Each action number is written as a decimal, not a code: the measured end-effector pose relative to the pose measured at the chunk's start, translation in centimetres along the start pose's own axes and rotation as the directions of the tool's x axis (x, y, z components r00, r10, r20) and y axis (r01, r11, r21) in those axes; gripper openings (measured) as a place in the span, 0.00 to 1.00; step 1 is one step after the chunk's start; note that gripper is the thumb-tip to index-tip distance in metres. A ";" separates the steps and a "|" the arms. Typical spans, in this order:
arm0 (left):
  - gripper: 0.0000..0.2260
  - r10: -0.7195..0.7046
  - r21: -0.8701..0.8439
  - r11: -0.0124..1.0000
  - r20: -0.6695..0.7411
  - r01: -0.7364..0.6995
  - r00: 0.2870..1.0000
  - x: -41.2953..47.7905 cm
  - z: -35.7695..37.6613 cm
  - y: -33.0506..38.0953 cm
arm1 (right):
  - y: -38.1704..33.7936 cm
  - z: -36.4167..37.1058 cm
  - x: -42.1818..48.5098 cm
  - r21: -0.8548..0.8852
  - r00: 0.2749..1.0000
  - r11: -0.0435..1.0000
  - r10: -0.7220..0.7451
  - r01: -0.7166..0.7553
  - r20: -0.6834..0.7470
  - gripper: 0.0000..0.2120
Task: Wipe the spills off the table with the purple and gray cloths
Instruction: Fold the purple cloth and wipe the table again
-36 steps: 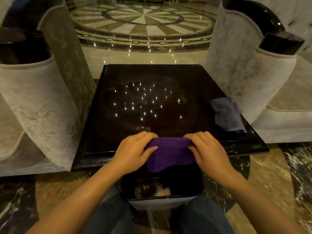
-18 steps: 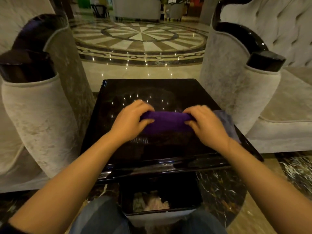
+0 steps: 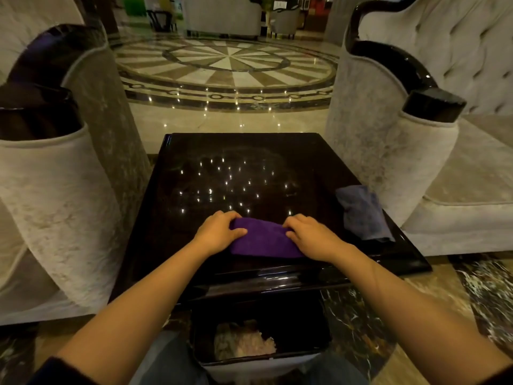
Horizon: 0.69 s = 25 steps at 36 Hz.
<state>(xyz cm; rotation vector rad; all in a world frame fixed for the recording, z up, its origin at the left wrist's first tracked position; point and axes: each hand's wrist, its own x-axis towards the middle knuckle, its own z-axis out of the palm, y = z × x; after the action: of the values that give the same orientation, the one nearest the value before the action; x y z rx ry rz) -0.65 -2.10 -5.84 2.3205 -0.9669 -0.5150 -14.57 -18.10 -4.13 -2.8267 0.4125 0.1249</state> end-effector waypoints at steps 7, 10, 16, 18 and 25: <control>0.14 0.009 0.170 0.985 -0.086 0.006 0.996 -0.2 0.5 -0.5 | 0.4 -0.8 0.6 0.123 0.984 0.987 -0.122 0.107 0.126 0.31; 0.15 0.039 0.222 0.975 -0.108 -0.014 0.993 -0.4 0.4 -0.9 | -0.5 -0.7 1.1 0.090 0.943 0.978 -0.205 0.188 0.261 0.38; 0.19 0.030 0.372 0.928 -0.153 0.030 0.988 -0.3 -1.0 -4.0 | -0.9 -0.5 2.1 -0.089 0.921 0.958 -0.233 0.272 0.313 0.31; 0.20 0.018 0.430 0.902 -0.151 0.049 0.988 0.2 -1.6 -5.0 | -0.8 -0.4 2.0 -0.094 0.932 0.954 -0.253 0.285 0.258 0.29; 0.23 -0.072 0.402 0.906 -0.165 0.134 0.984 1.6 -2.3 -6.4 | -1.4 0.6 1.6 -0.120 0.965 0.959 -0.261 0.256 -0.021 0.22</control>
<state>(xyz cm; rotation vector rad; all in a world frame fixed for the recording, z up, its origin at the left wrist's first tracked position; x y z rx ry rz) 4.94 1.23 -8.32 2.7537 -0.9563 -0.1841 -12.64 -17.07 -4.57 -2.9702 0.0406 0.0443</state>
